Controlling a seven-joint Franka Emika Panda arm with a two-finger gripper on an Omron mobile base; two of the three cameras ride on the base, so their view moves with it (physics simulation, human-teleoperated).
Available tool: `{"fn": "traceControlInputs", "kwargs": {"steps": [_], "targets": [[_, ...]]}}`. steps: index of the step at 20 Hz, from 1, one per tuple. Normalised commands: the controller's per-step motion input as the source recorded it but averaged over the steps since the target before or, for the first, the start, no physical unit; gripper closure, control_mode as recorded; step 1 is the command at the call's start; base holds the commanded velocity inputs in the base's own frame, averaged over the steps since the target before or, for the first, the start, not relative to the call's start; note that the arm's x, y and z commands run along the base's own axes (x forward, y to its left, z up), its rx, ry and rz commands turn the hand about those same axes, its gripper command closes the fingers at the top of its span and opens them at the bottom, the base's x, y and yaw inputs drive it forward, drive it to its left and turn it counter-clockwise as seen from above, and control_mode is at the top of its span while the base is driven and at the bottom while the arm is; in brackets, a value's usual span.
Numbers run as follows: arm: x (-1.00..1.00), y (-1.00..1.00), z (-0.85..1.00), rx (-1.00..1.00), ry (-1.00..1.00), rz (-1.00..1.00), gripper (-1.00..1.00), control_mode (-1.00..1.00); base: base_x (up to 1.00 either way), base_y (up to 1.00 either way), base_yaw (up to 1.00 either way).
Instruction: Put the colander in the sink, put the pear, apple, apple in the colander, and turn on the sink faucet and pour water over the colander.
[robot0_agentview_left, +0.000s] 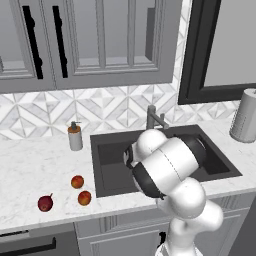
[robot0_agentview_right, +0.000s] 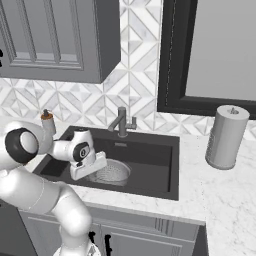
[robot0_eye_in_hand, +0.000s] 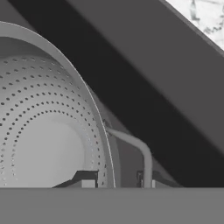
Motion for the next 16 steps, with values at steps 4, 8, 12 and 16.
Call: {"fn": "traceControlInputs", "kwargs": {"steps": [4, 8, 12, 16], "targets": [[0.42, 0.49, 0.0, -0.12, -0.09, -0.46, 1.0, -1.0, 0.0, 0.0, 0.0], [0.44, 0.41, -0.01, -0.1, -0.05, -0.46, 1.0, -1.0, 0.0, 0.0, 0.0], [0.53, 0.4, 0.0, -0.09, 0.0, -0.46, 1.0, -1.0, 0.0, 0.0, 0.0], [0.54, 0.41, 0.01, -0.05, 0.0, -0.42, 1.0, -1.0, 0.0, 0.0, 0.0]]}}
